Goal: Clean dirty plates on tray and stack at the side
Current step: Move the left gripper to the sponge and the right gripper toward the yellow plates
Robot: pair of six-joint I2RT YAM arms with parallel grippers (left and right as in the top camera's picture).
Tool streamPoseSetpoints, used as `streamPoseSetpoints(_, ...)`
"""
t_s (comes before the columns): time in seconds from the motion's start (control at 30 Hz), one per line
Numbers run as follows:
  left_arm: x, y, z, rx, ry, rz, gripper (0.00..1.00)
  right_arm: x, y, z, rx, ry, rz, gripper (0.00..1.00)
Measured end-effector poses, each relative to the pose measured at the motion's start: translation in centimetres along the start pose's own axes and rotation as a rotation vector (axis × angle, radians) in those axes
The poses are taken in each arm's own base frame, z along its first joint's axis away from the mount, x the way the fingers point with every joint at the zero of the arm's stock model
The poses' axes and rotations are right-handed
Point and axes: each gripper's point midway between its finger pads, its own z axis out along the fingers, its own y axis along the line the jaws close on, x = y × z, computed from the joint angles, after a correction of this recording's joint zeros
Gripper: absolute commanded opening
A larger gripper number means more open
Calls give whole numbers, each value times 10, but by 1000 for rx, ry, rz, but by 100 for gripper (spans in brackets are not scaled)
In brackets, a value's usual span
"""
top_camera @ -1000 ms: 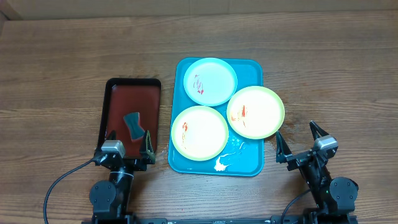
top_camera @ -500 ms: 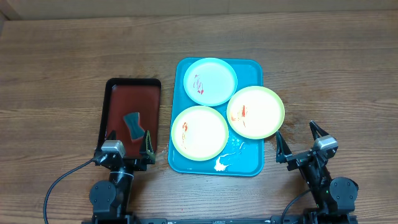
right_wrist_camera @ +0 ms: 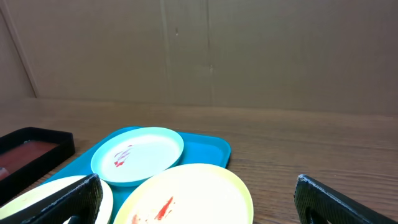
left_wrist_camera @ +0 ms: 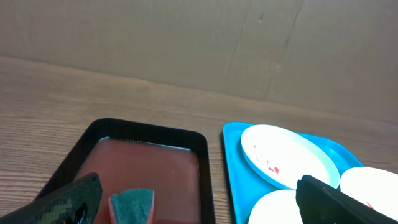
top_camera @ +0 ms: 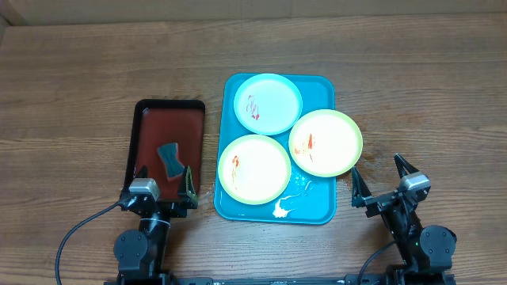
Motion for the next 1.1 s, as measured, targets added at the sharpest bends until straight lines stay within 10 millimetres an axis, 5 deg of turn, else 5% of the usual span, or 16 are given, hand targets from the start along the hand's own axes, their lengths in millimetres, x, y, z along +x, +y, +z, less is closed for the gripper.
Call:
streamPoseSetpoints(0.33, -7, -2, 0, 7, -30, -3, 100, -1, 5, 0, -29, -2, -1, 100)
streamPoseSetpoints(0.67, -40, -22, -5, 105, -137, -12, 100, 9, 24, -5, -122, 107, 159, 100)
streamPoseSetpoints(0.93, -81, -35, -4, 66, 96, -69, 100, -67, 38, -20, -124, 311, 211, 100)
streamPoseSetpoints(1.1, -98, -38, 14, 5, 366, -117, 100, -92, 38, -11, -92, 560, 299, 100)
